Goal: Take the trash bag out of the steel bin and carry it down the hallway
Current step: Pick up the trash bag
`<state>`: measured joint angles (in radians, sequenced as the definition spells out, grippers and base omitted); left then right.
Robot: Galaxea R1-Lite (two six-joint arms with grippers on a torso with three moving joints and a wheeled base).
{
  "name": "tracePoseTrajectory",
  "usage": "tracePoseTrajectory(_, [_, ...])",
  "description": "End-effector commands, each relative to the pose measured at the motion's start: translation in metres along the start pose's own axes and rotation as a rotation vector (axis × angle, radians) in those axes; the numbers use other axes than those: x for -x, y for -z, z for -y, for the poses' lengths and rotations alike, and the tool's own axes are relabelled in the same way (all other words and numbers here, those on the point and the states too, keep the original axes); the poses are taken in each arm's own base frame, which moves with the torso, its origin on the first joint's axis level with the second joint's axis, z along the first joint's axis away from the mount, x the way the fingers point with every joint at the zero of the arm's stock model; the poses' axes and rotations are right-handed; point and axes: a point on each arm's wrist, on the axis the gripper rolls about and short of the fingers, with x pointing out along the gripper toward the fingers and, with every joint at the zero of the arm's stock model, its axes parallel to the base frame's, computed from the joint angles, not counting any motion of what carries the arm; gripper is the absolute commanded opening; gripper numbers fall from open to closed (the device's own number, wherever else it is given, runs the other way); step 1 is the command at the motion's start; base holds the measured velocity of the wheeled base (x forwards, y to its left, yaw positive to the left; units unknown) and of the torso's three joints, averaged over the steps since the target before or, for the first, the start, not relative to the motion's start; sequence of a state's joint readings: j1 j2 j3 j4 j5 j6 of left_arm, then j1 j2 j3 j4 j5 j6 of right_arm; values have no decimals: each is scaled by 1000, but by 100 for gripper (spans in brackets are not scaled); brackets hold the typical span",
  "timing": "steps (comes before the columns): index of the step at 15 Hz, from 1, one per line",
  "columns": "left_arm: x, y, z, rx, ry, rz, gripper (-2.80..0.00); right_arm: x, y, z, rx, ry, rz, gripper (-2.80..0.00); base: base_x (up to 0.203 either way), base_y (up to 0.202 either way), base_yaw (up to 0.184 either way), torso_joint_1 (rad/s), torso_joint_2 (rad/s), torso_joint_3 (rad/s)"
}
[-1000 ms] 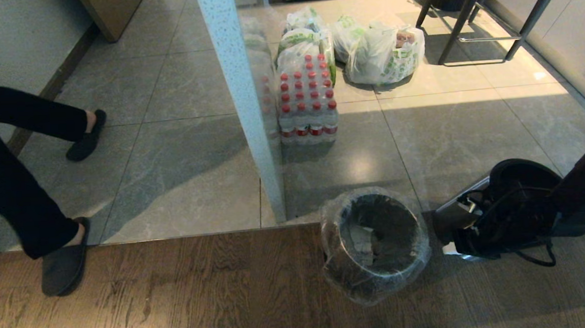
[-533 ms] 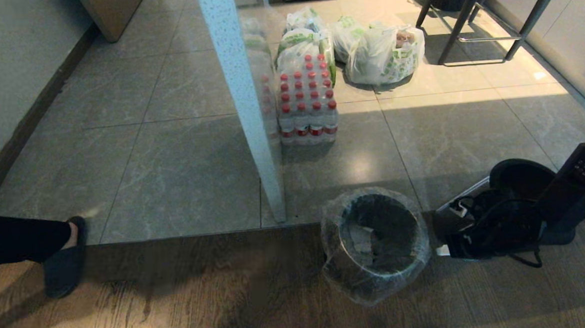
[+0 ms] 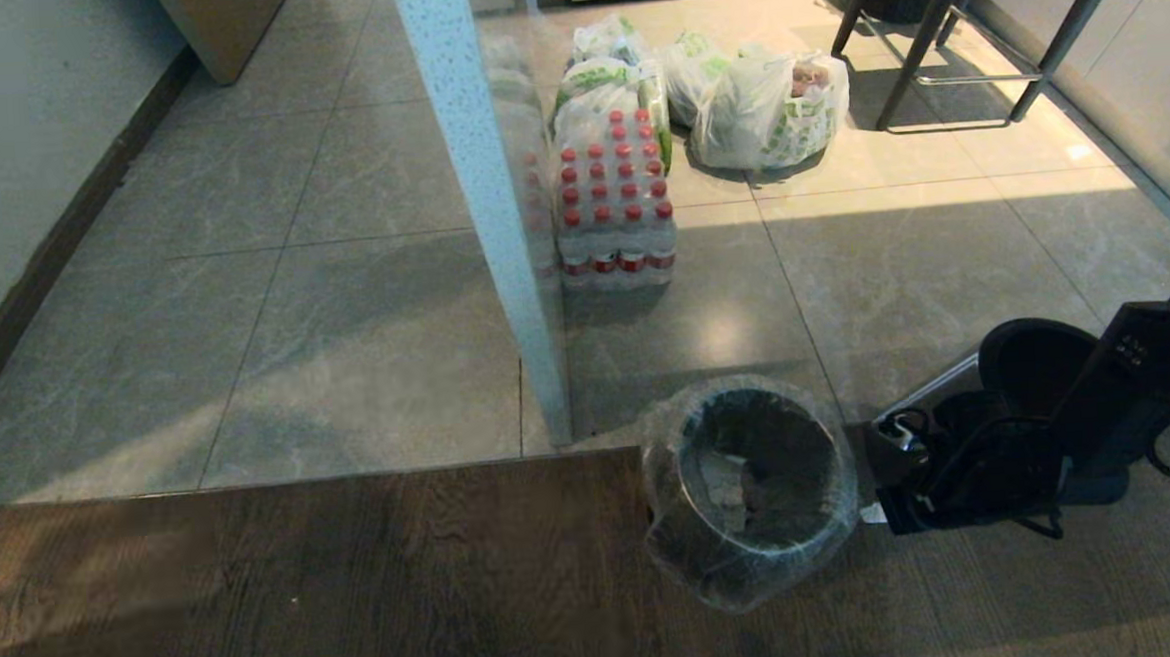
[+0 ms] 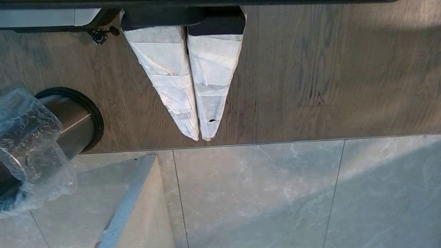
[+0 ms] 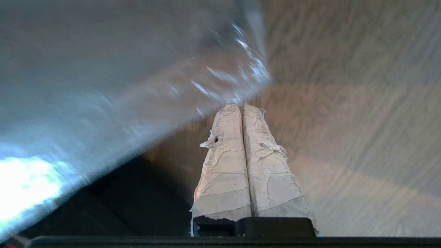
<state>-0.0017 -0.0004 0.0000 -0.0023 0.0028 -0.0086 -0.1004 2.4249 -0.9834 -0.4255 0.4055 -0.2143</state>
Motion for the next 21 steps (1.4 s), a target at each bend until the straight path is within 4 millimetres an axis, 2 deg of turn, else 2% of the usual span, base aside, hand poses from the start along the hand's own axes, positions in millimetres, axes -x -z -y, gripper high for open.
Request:
tracePoseTrajectory(1, [0,0,0,1,0,-1,-280,-4,-1,-2,-25,-11,7,-280,0,0,0,0,0,0])
tracePoseTrajectory(3, [0,0,0,1,0,-1,-280,-3,-5,-7,-84,-22,19,-280,0,0,0,0,0,0])
tracePoseTrajectory(5, [0,0,0,1,0,1,-280,10,-17,-13,-139,-48,58,-280,0,0,0,0,0,0])
tracePoseTrajectory(10, [0,0,0,1,0,0,-280,30,-13,-22,-27,-45,53,-280,0,0,0,0,0,0])
tracePoseTrajectory(11, [0,0,0,1,0,-1,-280,31,-8,-23,55,-46,41,0,0,0,0,0,0,0])
tracePoseTrajectory(13, [0,0,0,1,0,-1,-280,35,2,-26,156,-38,12,0,0,0,0,0,0,0])
tracePoseTrajectory(15, [0,0,0,1,0,-1,-280,39,4,-26,206,-31,18,0,0,0,0,0,0,0])
tracePoseTrajectory(18, [0,0,0,1,0,0,-280,52,12,-14,391,7,43,0,0,0,0,0,0,0])
tracePoseTrajectory(21, [0,0,0,1,0,-1,-280,56,22,-15,446,-38,70,0,0,0,0,0,0,0])
